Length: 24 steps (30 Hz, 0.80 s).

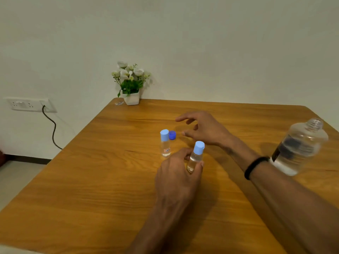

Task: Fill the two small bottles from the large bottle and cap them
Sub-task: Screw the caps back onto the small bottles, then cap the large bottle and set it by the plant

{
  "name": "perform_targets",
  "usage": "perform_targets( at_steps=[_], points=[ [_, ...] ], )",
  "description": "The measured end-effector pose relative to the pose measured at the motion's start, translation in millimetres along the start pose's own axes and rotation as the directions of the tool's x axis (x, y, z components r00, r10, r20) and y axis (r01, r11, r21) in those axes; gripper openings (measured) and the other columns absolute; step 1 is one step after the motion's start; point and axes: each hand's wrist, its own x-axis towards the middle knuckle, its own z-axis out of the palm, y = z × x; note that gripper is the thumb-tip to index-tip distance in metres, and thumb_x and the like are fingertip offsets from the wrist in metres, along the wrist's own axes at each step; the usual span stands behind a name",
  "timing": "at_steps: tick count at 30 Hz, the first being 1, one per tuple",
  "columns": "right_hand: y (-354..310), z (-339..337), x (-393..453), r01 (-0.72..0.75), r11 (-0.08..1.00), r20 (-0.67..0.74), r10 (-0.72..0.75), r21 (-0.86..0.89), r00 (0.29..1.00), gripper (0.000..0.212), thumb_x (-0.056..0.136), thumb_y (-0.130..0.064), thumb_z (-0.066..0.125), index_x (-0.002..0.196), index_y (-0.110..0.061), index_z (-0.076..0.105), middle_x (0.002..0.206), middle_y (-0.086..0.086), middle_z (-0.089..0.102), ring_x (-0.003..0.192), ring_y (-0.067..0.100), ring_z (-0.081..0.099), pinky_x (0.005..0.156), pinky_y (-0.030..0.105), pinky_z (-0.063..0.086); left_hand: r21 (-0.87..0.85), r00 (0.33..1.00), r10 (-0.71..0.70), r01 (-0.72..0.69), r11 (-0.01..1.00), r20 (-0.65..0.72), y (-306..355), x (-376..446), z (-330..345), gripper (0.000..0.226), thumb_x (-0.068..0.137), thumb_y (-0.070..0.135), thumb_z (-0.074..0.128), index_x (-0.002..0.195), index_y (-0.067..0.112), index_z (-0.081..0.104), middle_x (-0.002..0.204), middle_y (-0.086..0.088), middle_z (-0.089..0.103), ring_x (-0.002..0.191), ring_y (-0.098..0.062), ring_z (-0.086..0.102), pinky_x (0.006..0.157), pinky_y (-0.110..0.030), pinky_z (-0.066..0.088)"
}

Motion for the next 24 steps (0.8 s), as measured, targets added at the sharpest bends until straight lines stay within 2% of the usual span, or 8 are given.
perform_targets(
  at_steps=[2, 5, 7, 13, 16, 18, 20, 24],
  points=[
    [-4, 13, 17, 0.020, 0.995, 0.159, -0.005, -0.097, 0.987, 0.052, 0.090, -0.008, 0.076, 0.137, -0.029, 0.068, 0.142, -0.010, 0.065, 0.119, 0.013, 0.061, 0.078, 0.013, 0.044, 0.031, 1.000, 0.000, 0.000, 1.000, -0.007, -7, -3, -8, 0.031, 0.089, 0.051, 0.073, 0.116, 0.035, 0.068, 0.105, 0.018, 0.075, 0.095, -0.005, 0.068, 0.079, -0.035, 0.056],
    [-6, 32, 31, 0.039, 0.982, 0.290, 0.017, -0.187, 0.957, 0.049, 0.092, -0.006, 0.067, 0.135, -0.029, 0.068, 0.138, -0.006, 0.067, 0.118, 0.019, 0.065, 0.089, 0.032, 0.054, 0.044, 0.999, -0.034, 0.034, 0.998, -0.004, -15, -3, -18, 0.033, 0.088, 0.051, 0.073, 0.117, 0.035, 0.068, 0.110, 0.017, 0.076, 0.103, -0.009, 0.070, 0.083, -0.038, 0.057],
    [-6, 39, 37, 0.046, 0.974, 0.275, 0.018, -0.223, 0.961, 0.037, 0.093, -0.009, 0.067, 0.124, -0.028, 0.074, 0.128, -0.005, 0.072, 0.111, 0.021, 0.067, 0.092, 0.041, 0.057, 0.036, 0.999, -0.037, 0.037, 0.999, 0.005, -19, -2, -22, 0.036, 0.088, 0.052, 0.074, 0.119, 0.034, 0.068, 0.113, 0.017, 0.075, 0.106, -0.008, 0.069, 0.086, -0.039, 0.057],
    [-6, 25, 23, -0.018, 0.988, 0.113, 0.036, -0.154, 0.993, 0.017, 0.093, -0.015, 0.076, 0.107, -0.024, 0.078, 0.109, -0.007, 0.072, 0.096, 0.012, 0.067, 0.073, 0.019, 0.048, -0.002, 0.999, -0.035, 0.035, 0.999, 0.018, -22, -11, -35, 0.070, 0.085, 0.057, 0.077, 0.147, 0.033, 0.054, 0.139, 0.014, 0.066, 0.124, -0.007, 0.063, 0.099, -0.031, 0.052],
    [-11, -2, 2, -0.047, 0.989, 0.066, 0.057, -0.140, 0.996, 0.016, 0.092, -0.020, 0.081, 0.108, -0.022, 0.079, 0.107, -0.009, 0.073, 0.096, 0.010, 0.070, 0.076, 0.018, 0.054, -0.056, 0.996, 0.007, -0.012, 0.998, -0.085, -17, -25, -44, 0.074, 0.082, 0.063, 0.075, 0.148, 0.039, 0.049, 0.136, 0.019, 0.063, 0.101, -0.011, 0.067, 0.087, -0.034, 0.056],
    [-17, -26, -16, -0.051, 0.986, 0.044, 0.058, -0.158, 0.997, 0.017, 0.090, -0.024, 0.084, 0.106, -0.022, 0.078, 0.107, -0.009, 0.074, 0.096, 0.010, 0.072, 0.080, 0.025, 0.059, -0.029, 0.984, 0.102, -0.107, 0.994, -0.150, -10, -36, -49, 0.066, 0.082, 0.061, 0.074, 0.141, 0.042, 0.052, 0.121, 0.021, 0.063, 0.074, -0.005, 0.059, 0.067, -0.023, 0.049],
    [-23, -54, -36, -0.048, 0.980, 0.024, 0.054, -0.191, 0.998, 0.020, 0.089, -0.027, 0.085, 0.107, -0.023, 0.076, 0.108, -0.010, 0.074, 0.095, 0.009, 0.073, 0.084, 0.031, 0.062, -0.009, 0.965, 0.196, -0.200, 0.980, -0.172, 0, -45, -49, 0.055, 0.082, 0.058, 0.074, 0.132, 0.042, 0.058, 0.101, 0.021, 0.060, 0.061, 0.000, 0.050, 0.056, -0.015, 0.039],
    [-33, -114, -79, -0.036, 0.957, -0.045, 0.024, -0.288, 0.999, 0.030, 0.099, -0.028, 0.073, 0.129, -0.033, 0.070, 0.118, -0.010, 0.068, 0.098, 0.005, 0.068, 0.086, 0.027, 0.059, -0.137, 0.980, 0.196, -0.197, 0.971, -0.014, 26, -54, -30, 0.047, 0.083, 0.064, 0.074, 0.124, 0.045, 0.062, 0.086, 0.018, 0.061, 0.059, -0.005, 0.058, 0.060, -0.026, 0.053]
  ],
)
